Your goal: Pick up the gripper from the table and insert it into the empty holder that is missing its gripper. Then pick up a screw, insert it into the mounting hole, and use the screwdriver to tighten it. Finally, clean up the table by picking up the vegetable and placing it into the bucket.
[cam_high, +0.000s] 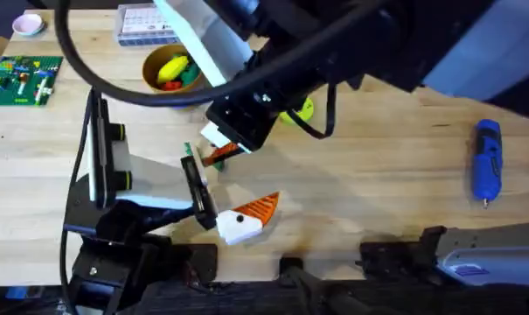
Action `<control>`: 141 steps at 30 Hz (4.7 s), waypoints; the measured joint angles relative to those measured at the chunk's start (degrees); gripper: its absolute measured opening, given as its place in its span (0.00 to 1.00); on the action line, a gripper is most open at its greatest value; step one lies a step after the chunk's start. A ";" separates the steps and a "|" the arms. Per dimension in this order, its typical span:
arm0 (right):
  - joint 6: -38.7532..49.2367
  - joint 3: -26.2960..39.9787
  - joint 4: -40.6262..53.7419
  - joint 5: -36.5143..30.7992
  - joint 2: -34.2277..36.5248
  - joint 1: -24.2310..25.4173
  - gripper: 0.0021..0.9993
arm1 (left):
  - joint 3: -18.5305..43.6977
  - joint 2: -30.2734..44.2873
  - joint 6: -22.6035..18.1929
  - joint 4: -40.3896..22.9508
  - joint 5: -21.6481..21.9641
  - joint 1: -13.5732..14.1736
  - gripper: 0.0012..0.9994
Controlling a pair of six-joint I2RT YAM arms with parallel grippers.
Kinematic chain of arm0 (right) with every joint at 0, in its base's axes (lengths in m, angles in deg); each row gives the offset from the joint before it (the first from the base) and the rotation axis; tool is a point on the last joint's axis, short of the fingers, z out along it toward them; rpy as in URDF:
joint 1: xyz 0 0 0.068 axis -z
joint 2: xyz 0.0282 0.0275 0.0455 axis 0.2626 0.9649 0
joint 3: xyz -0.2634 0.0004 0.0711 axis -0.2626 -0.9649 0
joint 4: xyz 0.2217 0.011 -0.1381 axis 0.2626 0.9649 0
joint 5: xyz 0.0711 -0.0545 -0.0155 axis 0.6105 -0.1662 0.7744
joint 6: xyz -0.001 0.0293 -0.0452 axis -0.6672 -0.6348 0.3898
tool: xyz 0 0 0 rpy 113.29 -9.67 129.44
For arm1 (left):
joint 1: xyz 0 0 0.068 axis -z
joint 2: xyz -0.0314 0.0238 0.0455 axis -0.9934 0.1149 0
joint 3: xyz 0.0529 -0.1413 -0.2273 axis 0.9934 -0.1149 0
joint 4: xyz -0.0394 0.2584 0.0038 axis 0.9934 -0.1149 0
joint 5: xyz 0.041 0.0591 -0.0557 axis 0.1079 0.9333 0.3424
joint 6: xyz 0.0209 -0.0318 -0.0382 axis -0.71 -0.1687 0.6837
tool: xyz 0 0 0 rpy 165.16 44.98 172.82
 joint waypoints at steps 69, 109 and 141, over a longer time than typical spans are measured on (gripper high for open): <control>-0.90 0.48 0.04 2.67 2.54 -0.02 0.00 | 0.00 -0.01 0.03 0.00 0.02 0.00 0.99; -0.87 1.02 -0.15 3.30 3.40 -0.07 0.00 | 0.00 0.00 0.25 0.00 0.20 0.00 0.99; -0.40 1.27 0.91 3.42 3.90 0.90 0.82 | 0.00 0.00 0.12 0.04 0.26 0.00 0.99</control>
